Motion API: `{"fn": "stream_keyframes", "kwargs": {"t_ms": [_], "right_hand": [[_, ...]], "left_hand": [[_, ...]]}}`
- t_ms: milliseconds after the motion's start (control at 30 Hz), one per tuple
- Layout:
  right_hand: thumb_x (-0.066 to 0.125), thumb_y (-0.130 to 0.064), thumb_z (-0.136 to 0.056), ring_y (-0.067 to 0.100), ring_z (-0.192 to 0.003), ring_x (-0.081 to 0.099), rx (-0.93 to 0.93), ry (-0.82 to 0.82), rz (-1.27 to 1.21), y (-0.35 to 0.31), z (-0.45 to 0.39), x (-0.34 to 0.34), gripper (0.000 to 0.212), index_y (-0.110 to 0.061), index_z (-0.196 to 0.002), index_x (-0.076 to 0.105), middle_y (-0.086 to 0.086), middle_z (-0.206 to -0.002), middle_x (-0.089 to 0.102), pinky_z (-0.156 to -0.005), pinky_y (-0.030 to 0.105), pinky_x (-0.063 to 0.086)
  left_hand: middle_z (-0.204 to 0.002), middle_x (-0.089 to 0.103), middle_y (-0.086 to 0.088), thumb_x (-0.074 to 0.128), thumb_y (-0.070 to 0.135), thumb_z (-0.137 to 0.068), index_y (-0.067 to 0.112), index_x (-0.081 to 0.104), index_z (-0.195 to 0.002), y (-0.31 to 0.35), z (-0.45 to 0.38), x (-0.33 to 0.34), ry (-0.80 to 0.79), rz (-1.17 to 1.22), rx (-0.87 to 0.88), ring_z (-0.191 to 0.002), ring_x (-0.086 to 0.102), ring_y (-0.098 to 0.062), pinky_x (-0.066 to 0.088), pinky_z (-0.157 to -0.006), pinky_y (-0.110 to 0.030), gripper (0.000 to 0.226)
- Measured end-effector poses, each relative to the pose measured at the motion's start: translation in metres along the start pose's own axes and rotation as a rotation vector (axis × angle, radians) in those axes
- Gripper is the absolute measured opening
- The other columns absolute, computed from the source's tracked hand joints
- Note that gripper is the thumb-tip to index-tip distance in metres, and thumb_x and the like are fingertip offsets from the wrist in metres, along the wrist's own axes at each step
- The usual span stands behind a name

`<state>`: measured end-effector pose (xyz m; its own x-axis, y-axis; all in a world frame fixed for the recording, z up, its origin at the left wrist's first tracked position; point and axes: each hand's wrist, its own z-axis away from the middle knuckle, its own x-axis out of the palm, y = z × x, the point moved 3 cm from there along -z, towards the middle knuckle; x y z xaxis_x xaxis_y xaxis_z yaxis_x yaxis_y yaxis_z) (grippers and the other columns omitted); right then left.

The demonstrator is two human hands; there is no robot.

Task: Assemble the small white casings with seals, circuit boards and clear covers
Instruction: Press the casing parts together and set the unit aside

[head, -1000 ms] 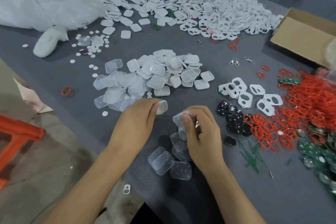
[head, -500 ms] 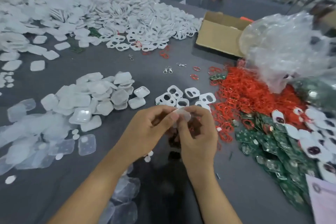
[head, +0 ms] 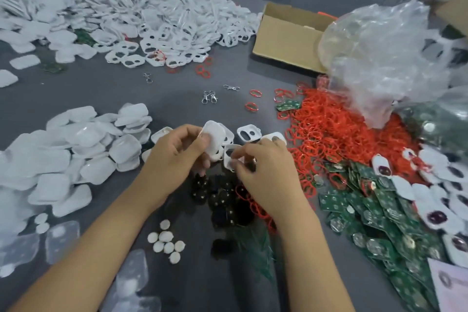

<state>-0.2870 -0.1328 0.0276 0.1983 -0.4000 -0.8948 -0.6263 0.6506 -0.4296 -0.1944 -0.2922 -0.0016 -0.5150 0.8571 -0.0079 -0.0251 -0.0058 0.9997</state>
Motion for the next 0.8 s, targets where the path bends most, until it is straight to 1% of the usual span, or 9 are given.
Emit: {"fn": "stream_keyframes", "kwargs": {"t_ms": [67, 167, 233, 333, 433, 533, 600, 667, 800], "right_hand": [[0.069, -0.044, -0.093, 0.024, -0.108, 0.051, 0.0, 0.029, 0.029, -0.001, 0.002, 0.005, 0.015, -0.038, -0.105, 0.075, -0.01, -0.101, 0.063, -0.102, 0.038, 0.037], [0.078, -0.049, -0.085, 0.021, -0.103, 0.049, -0.009, 0.091, 0.014, 0.0, 0.005, 0.008, 0.018, -0.037, -0.099, 0.076, -0.011, -0.096, 0.061, -0.091, 0.036, 0.037], [0.083, -0.049, -0.079, 0.02, -0.101, 0.046, -0.004, 0.084, 0.028, 0.001, 0.003, 0.008, 0.021, -0.037, -0.095, 0.077, -0.012, -0.095, 0.061, -0.084, 0.033, 0.032], [0.086, -0.034, -0.079, 0.024, -0.097, 0.05, -0.017, 0.121, 0.005, 0.001, 0.002, 0.01, 0.013, -0.031, -0.091, 0.081, -0.009, -0.093, 0.067, -0.081, 0.036, 0.035], [0.081, -0.019, -0.087, 0.027, -0.089, 0.055, -0.047, 0.249, -0.077, 0.009, 0.004, 0.007, 0.002, -0.021, -0.087, 0.08, -0.006, -0.087, 0.071, -0.081, 0.043, 0.044], [0.077, -0.019, -0.092, 0.024, -0.087, 0.055, -0.036, 0.34, -0.157, 0.015, 0.003, 0.0, 0.002, -0.02, -0.09, 0.077, -0.005, -0.088, 0.069, -0.083, 0.027, 0.039], [0.077, -0.024, -0.092, 0.025, -0.093, 0.054, -0.029, 0.303, -0.125, 0.012, 0.002, 0.003, 0.005, -0.024, -0.096, 0.079, -0.005, -0.094, 0.067, -0.087, 0.024, 0.034], [0.078, -0.032, -0.09, 0.027, -0.101, 0.05, -0.014, 0.201, -0.063, 0.007, 0.002, 0.014, 0.014, -0.029, -0.104, 0.081, -0.004, -0.1, 0.065, -0.093, 0.032, 0.037], [0.081, -0.04, -0.087, 0.028, -0.106, 0.048, 0.01, 0.145, -0.026, 0.004, 0.002, 0.018, 0.019, -0.03, -0.103, 0.082, -0.004, -0.103, 0.065, -0.095, 0.037, 0.037]], "left_hand": [[-0.089, 0.078, -0.009, 0.057, 0.027, -0.107, 0.006, 0.063, -0.106, -0.006, 0.002, 0.003, 0.021, 0.032, 0.015, -0.059, 0.062, -0.018, 0.052, -0.055, -0.027, 0.022], [-0.098, 0.079, -0.007, 0.056, 0.029, -0.107, 0.01, 0.063, -0.115, -0.01, 0.001, 0.005, 0.026, 0.071, 0.062, -0.065, 0.071, -0.021, 0.056, -0.056, -0.025, 0.021], [-0.098, 0.079, -0.008, 0.057, 0.028, -0.107, 0.017, 0.067, -0.12, -0.011, -0.001, 0.005, 0.007, 0.128, 0.067, -0.069, 0.074, -0.023, 0.058, -0.059, -0.025, 0.02], [-0.092, 0.077, -0.01, 0.059, 0.033, -0.105, 0.023, 0.071, -0.117, -0.013, -0.003, 0.004, 0.001, 0.178, 0.039, -0.066, 0.072, -0.023, 0.057, -0.059, -0.026, 0.02], [-0.092, 0.076, -0.014, 0.055, 0.039, -0.104, 0.016, 0.07, -0.119, -0.015, -0.003, 0.001, -0.047, 0.179, 0.018, -0.064, 0.068, -0.021, 0.055, -0.058, -0.027, 0.031], [-0.092, 0.076, -0.016, 0.049, 0.041, -0.105, 0.013, 0.07, -0.122, -0.015, -0.004, 0.001, -0.073, 0.212, -0.017, -0.066, 0.069, -0.024, 0.055, -0.059, -0.028, 0.038], [-0.09, 0.076, -0.017, 0.045, 0.043, -0.104, 0.011, 0.068, -0.121, -0.015, -0.006, 0.002, -0.069, 0.26, -0.05, -0.067, 0.068, -0.025, 0.055, -0.059, -0.028, 0.044], [-0.09, 0.075, -0.017, 0.043, 0.039, -0.104, 0.008, 0.067, -0.121, -0.016, -0.006, 0.002, -0.061, 0.283, -0.06, -0.068, 0.068, -0.024, 0.055, -0.059, -0.028, 0.043], [-0.096, 0.074, -0.02, 0.05, 0.019, -0.109, 0.009, 0.064, -0.121, -0.014, -0.005, 0.001, -0.058, 0.213, -0.014, -0.069, 0.068, -0.021, 0.056, -0.062, -0.028, 0.021]]}}
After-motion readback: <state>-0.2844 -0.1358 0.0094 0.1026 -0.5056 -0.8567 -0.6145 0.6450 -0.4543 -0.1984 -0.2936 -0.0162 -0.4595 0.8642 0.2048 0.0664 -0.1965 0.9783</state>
